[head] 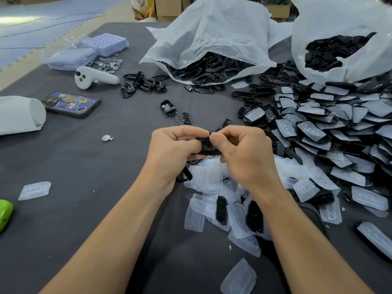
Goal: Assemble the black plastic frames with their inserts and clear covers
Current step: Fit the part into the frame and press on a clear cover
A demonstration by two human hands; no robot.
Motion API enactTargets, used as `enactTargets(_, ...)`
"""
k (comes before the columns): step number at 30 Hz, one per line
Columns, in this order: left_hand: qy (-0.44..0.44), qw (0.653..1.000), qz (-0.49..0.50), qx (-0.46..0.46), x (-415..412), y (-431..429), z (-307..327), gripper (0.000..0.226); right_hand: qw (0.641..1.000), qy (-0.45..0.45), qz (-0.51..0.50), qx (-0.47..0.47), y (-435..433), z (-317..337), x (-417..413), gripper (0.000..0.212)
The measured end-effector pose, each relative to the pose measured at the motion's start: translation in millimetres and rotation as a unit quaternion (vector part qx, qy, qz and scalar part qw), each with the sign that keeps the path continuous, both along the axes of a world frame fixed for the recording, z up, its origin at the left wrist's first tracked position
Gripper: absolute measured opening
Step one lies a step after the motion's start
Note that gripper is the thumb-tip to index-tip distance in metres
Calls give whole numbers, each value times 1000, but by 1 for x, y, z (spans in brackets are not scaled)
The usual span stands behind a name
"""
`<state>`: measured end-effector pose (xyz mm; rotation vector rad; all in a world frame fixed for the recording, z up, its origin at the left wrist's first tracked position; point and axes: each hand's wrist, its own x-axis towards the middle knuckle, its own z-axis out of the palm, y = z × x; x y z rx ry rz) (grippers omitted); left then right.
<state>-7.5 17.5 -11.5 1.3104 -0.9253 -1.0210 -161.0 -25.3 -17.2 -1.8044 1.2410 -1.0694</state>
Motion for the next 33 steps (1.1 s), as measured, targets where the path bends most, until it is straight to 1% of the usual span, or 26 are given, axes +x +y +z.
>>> enactTargets(2,-12,1000,8,-6,-3,0,-3,52,1000,3,-4,5,1,-2,2,18)
enactTargets(3,-1,1000,10,-6,-3,0,-4,52,1000,-3,-5,14,1,-1,3,19)
enactTargets(5,57,998,11,1,-2,-2,-5,45,997,-51,-3,56,-1,1,3,18)
enactTargets(7,129,991,15,16,-2,-3,-4,31,989,-110,2,102,-4,3,0,18)
enactTargets(8,148,988,20,27,-2,-4,-4,24,987,-118,5,106,-5,3,-1,18)
enactTargets(10,123,991,35,48,-5,-5,-5,15,992,-90,11,84,-5,2,-2,17)
enactTargets(12,90,993,58,47,-7,-5,-6,14,995,-71,11,67,-4,1,-1,18)
enactTargets(14,72,994,81,20,-6,-5,-8,21,994,-81,11,71,-3,0,1,19)
enactTargets(16,24,995,96,-15,-4,-3,-8,26,991,-98,22,85,-2,1,3,17)
enactTargets(19,-34,992,110,-45,-4,-3,-12,27,986,-128,28,107,-1,0,3,14)
enactTargets(21,-47,993,104,-36,-6,-3,-14,24,986,-132,13,98,0,-1,3,15)
enactTargets(24,9,999,49,5,-7,-3,-12,19,985,-142,-17,92,0,-2,1,20)
enactTargets(26,18,999,26,20,-7,-4,-9,21,982,-155,-17,103,0,-2,0,20)
enactTargets(29,-48,996,70,-6,0,-4,-9,35,988,-114,26,103,4,-1,3,14)
enactTargets(31,-103,990,98,-23,3,-5,-9,31,989,-94,32,112,6,1,4,13)
enactTargets(33,-110,990,87,-16,2,-4,-12,27,984,-120,16,132,4,1,5,13)
